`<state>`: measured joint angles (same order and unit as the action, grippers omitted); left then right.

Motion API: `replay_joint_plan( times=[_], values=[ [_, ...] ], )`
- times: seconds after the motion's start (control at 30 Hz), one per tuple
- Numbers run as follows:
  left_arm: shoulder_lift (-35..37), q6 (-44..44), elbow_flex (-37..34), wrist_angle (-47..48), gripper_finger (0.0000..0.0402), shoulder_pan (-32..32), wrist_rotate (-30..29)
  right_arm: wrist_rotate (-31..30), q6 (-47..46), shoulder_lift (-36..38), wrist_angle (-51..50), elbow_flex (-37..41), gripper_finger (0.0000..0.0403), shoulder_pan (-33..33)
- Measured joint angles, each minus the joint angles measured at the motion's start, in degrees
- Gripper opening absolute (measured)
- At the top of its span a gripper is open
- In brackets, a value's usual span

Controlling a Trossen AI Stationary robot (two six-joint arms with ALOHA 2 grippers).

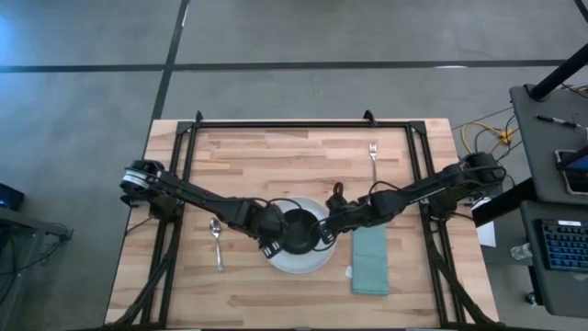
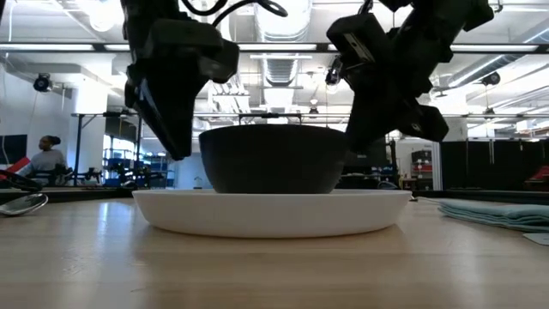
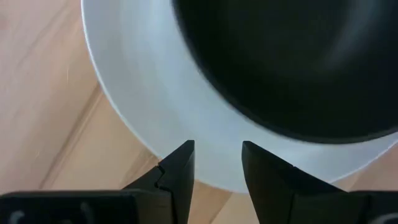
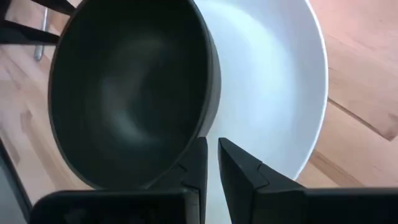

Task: Set table place
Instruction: Put the black bowl on top of the white plate, then put the silver fork on the table to the right of the white plate

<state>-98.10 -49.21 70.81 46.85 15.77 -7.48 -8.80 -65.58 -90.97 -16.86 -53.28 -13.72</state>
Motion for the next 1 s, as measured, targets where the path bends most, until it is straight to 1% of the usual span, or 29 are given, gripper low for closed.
replay_joint_plan(
  times=[0.27,0.43,0.6,0.77,0.9,1.0],
  values=[
    [0.00,0.26,0.06,-0.50,0.0118,0.00,-1.19,1.09,0.07,0.89,-1.42,0.02,0.0034,-0.01],
    [1.30,0.14,-0.04,4.31,0.0118,0.00,-5.26,0.65,0.26,1.80,-3.92,0.02,0.0034,-0.02],
    [7.60,-0.83,-0.50,6.58,0.0118,0.48,-6.96,-0.52,2.78,3.90,-5.19,0.00,0.0034,0.22],
    [14.94,-5.81,-2.70,6.21,0.0118,0.49,-9.35,-3.32,4.44,6.59,-11.32,0.02,0.0034,1.67],
    [20.29,-11.66,-7.72,6.10,0.0118,0.50,-9.68,-3.43,5.30,9.17,-17.68,-0.02,0.0047,3.93],
    [23.49,-17.10,-13.35,5.55,0.0118,1.21,-7.92,-3.43,6.02,11.06,-22.18,0.00,0.0067,5.34]
  ],
)
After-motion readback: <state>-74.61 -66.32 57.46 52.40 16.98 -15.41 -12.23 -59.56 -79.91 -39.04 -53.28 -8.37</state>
